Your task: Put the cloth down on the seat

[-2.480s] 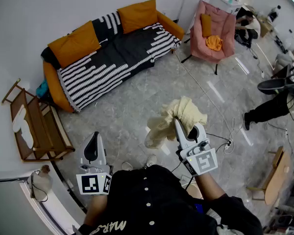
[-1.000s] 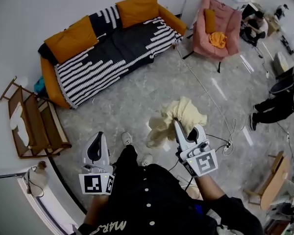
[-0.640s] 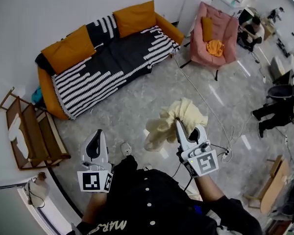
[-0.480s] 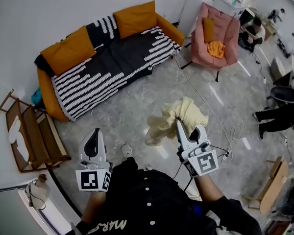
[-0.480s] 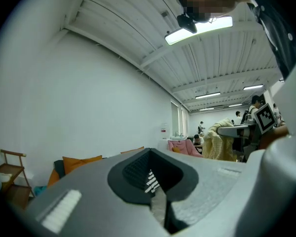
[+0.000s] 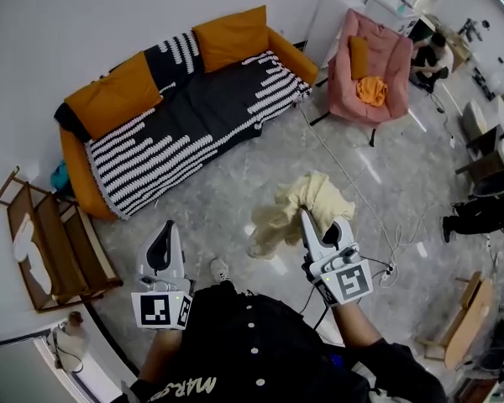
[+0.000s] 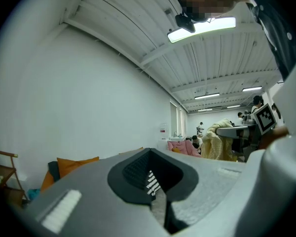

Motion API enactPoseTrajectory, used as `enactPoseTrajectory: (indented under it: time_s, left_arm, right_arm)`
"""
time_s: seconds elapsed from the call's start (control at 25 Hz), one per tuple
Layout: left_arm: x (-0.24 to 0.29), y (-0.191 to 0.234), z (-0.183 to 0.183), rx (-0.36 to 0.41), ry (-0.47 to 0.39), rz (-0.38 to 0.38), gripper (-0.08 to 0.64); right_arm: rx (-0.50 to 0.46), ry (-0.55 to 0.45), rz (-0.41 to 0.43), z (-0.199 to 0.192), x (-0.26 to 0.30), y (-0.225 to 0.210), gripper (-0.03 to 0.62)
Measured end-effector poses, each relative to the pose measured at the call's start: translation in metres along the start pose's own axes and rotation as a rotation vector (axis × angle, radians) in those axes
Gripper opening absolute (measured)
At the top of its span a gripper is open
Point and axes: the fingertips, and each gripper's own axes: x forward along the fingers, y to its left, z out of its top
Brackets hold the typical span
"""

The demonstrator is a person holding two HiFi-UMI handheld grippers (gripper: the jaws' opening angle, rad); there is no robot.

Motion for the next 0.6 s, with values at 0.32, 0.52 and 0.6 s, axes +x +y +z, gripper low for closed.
enactPoseTrajectory:
  time_s: [0.32,0.52,0.6]
  left_arm:
    - [0.026,0.034,0.006,-0.004,-0.016,-0.015,0.0]
    - [0.04,0.057,0.017,-0.004,-0.061,-0.036,0.0]
    - [0.046,0.065,0.014,-0.011,-0.058,-0.046,0.0]
  right_arm:
    - [-0.007,-0.008,-0.038,0.007,0.038,-0.004,0.067]
    - [-0.031,-0.052,-0.06,0.022,0.061,0.001,0.067]
    - [-0.029,-0.067,-0.078,0.025,0.069,0.003,0.067]
